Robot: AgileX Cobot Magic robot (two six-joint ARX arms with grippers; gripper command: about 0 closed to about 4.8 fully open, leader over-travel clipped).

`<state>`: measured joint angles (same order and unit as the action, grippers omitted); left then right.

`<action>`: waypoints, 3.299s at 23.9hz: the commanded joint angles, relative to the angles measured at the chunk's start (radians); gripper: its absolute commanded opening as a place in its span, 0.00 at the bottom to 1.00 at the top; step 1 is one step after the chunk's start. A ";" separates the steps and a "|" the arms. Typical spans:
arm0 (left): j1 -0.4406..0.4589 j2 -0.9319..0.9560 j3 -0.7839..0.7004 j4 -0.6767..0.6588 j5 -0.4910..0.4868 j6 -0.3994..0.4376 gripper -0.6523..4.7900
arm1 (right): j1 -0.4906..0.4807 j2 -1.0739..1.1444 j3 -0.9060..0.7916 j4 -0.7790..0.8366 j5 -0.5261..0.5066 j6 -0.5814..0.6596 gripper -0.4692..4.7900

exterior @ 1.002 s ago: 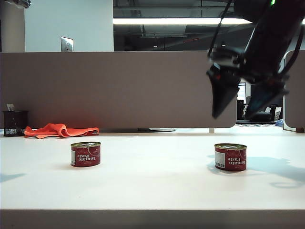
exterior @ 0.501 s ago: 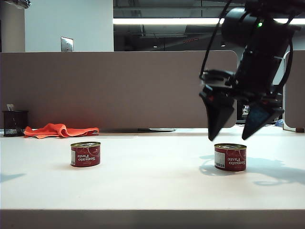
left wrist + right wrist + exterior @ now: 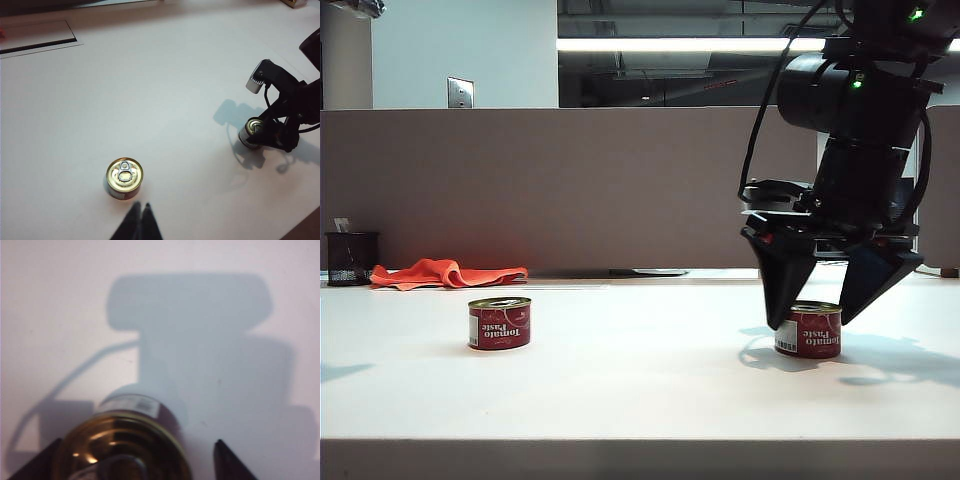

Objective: Stack a can of tomatoes on the right onto the can of tomatoes on the left.

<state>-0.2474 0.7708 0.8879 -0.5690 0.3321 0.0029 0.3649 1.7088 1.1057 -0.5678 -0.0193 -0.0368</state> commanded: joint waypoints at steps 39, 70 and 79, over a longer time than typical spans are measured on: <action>0.000 -0.006 0.008 -0.037 -0.006 0.051 0.11 | 0.456 0.488 0.837 -0.133 0.040 -0.076 0.58; -0.004 -0.048 0.006 -0.032 -0.193 0.051 0.11 | 0.327 0.029 0.831 -0.308 0.157 -0.061 0.11; -0.059 -0.141 -0.003 -0.051 -0.258 0.076 0.11 | 0.248 -0.413 0.588 -0.296 0.218 -0.035 0.08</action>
<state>-0.3023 0.6502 0.8871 -0.6277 0.0753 0.0753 0.6140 1.3479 1.7332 -0.8776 0.1806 -0.0795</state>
